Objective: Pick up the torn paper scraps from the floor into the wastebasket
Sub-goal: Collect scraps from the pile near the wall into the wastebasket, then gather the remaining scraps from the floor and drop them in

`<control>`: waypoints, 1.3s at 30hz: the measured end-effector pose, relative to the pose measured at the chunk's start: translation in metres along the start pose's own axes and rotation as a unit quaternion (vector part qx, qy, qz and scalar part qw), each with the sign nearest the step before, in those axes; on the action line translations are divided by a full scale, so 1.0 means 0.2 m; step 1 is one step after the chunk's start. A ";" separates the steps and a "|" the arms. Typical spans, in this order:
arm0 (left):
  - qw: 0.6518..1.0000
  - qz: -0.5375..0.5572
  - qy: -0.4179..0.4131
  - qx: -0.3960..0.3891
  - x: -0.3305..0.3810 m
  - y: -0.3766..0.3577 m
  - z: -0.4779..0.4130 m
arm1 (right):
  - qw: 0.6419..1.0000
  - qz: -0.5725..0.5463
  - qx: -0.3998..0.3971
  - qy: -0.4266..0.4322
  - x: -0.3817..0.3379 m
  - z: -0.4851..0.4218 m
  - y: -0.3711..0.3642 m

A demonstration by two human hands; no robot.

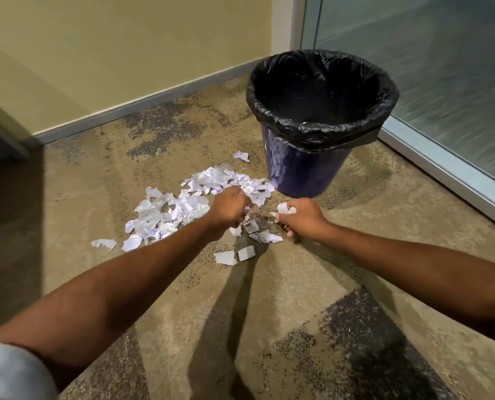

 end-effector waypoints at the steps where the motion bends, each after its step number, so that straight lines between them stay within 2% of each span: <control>1: 1.000 0.006 -0.003 -0.001 0.03 0.01 0.02 | 1.000 -0.017 -0.014 0.008 -0.06 0.02 -0.01; 5: 0.999 0.020 -0.047 -0.019 0.21 -0.01 0.09 | 0.992 -0.086 -0.056 0.069 -0.41 0.10 -0.02; 9: 0.989 0.118 -0.084 -0.012 0.41 -0.01 0.20 | 0.977 -0.161 -0.073 0.119 -0.72 0.22 0.02; 14: 0.970 0.176 -0.169 -0.015 0.72 0.02 0.31 | 0.963 -0.185 -0.083 0.177 -1.03 0.37 0.10; 17: 0.963 0.194 -0.187 -0.002 0.89 0.02 0.36 | 0.959 -0.192 -0.061 0.197 -1.17 0.45 0.20; 21: 0.959 0.219 -0.179 0.005 1.07 -0.04 0.32 | 0.966 -0.192 -0.016 0.173 -1.26 0.46 0.35; 26: 0.975 0.198 -0.102 0.023 1.15 -0.10 0.18 | 0.966 -0.228 0.057 0.107 -1.23 0.41 0.50; 29: 0.968 0.239 -0.074 -0.017 1.19 -0.16 0.11 | 0.953 -0.281 0.083 0.079 -1.17 0.34 0.57; 34: 0.949 0.301 -0.080 -0.043 1.24 -0.17 0.03 | 0.932 -0.352 0.054 0.068 -1.01 -0.01 0.73; 37: 0.939 0.313 -0.110 -0.088 1.29 -0.22 0.11 | 0.925 -0.371 0.054 0.057 -1.09 0.30 0.64; 39: 0.938 0.321 -0.091 -0.088 1.29 -0.25 0.14 | 0.911 -0.404 0.060 0.050 -1.08 0.31 0.64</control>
Point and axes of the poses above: each hand's wrist, its own z-axis away from the middle knuckle, its own y-axis out of the back of the hand, x = y × z, the point moved 9 cm from there along -z, towards the middle knuckle, and after that the axes turned 14 degrees about -x, right-handed, at the moved point
